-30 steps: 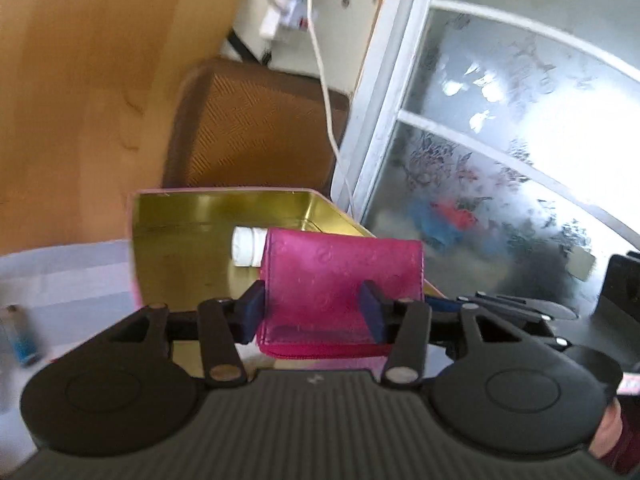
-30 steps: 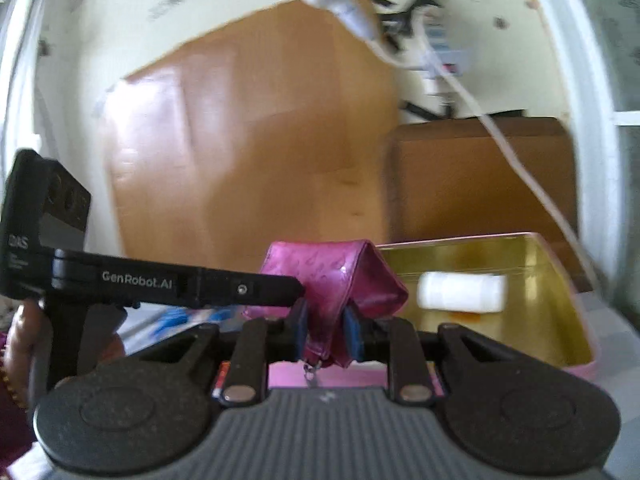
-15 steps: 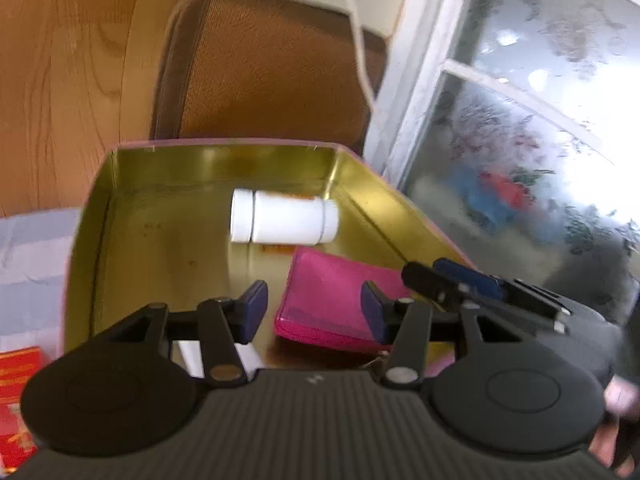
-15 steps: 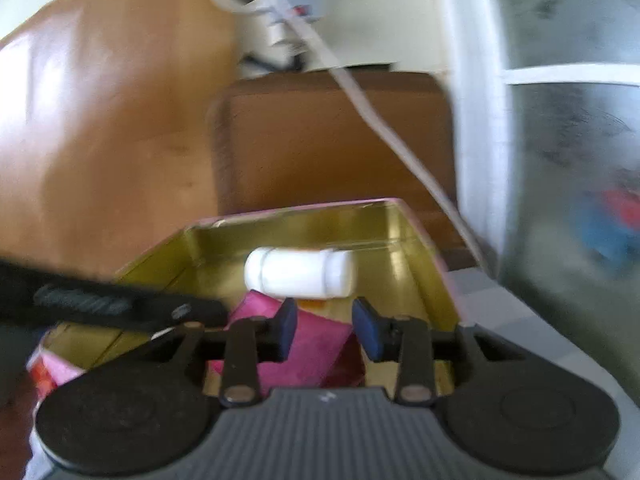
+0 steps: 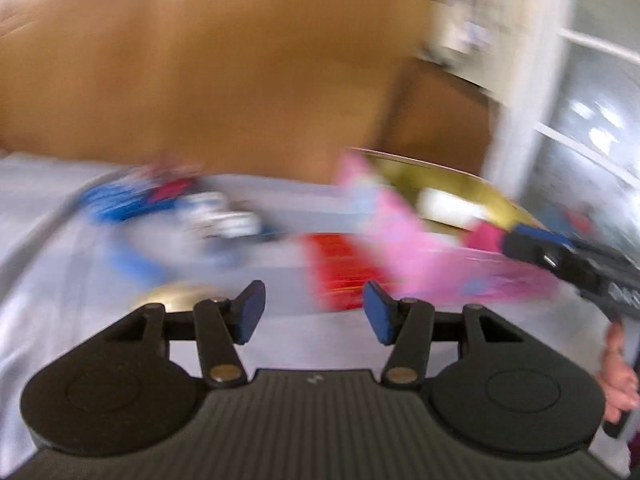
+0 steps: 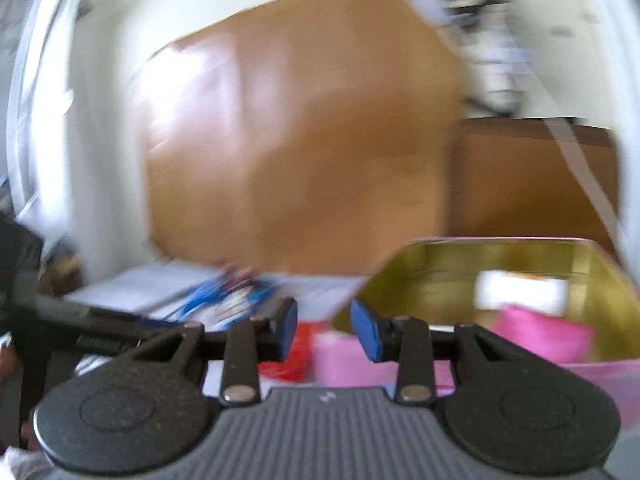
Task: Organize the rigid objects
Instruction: 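Reach the right gripper to the toy figurine and grasp it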
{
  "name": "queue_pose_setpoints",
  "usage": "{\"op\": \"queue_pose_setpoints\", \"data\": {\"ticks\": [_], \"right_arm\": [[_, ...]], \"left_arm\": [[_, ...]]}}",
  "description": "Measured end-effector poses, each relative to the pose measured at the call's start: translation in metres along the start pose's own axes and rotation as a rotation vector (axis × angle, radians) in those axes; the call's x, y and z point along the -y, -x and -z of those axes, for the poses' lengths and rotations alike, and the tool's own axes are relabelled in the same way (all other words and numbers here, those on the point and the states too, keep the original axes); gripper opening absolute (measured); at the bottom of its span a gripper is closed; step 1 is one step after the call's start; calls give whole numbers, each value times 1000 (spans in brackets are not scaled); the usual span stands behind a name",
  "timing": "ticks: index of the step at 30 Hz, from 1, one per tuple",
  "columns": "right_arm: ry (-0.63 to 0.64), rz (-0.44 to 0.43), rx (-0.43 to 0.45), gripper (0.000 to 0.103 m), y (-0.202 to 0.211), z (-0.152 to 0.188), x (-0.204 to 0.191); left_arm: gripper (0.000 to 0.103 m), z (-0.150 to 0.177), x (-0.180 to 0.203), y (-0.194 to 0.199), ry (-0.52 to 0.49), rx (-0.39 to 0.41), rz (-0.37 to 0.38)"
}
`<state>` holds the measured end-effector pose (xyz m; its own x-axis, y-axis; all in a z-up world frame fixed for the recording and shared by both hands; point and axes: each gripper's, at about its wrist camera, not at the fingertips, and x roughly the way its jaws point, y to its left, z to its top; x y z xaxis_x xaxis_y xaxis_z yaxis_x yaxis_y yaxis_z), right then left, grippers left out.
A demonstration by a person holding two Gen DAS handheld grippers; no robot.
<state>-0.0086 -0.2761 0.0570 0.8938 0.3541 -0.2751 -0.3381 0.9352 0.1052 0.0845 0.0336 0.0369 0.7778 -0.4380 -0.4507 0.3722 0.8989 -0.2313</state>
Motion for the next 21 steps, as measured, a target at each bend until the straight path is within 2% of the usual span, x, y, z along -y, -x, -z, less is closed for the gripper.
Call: {"op": "queue_pose_setpoints", "data": {"ticks": [3, 5, 7, 8, 9, 11, 14, 17, 18, 19, 21], "right_arm": [[64, -75, -68, 33, -42, -7, -39], [65, -124, -114, 32, -74, -14, -62], [36, -139, -170, 32, -115, -27, -75], [28, -142, -193, 32, -132, -31, -80], [23, -146, -226, 32, -153, -36, -86], [30, -140, -281, 33, -189, -40, -96], [81, -76, -352, 35, -234, -34, -113], [55, -36, -375, 35, -264, -36, -111], [43, -33, -369, 39, -270, -41, -110], [31, -33, -367, 49, -278, -46, -110], [4, -46, -366, 55, -293, -56, -109]], "left_arm": [[57, 1, -50, 8, 65, 42, -176], [57, 1, -71, 10, 111, 65, -234], [57, 6, -83, 11, 162, 87, -242], [55, 8, -89, 9, 193, 72, -240], [55, 7, -92, 10, 203, 85, -220], [56, 6, -90, 15, 176, 130, -214], [56, 8, -85, 17, 146, 136, -200], [56, 7, -83, 17, 137, 142, -198], [56, 7, -85, 18, 140, 141, -195], [56, 6, -86, 18, 146, 139, -192], [56, 6, -90, 17, 159, 135, -187]]}}
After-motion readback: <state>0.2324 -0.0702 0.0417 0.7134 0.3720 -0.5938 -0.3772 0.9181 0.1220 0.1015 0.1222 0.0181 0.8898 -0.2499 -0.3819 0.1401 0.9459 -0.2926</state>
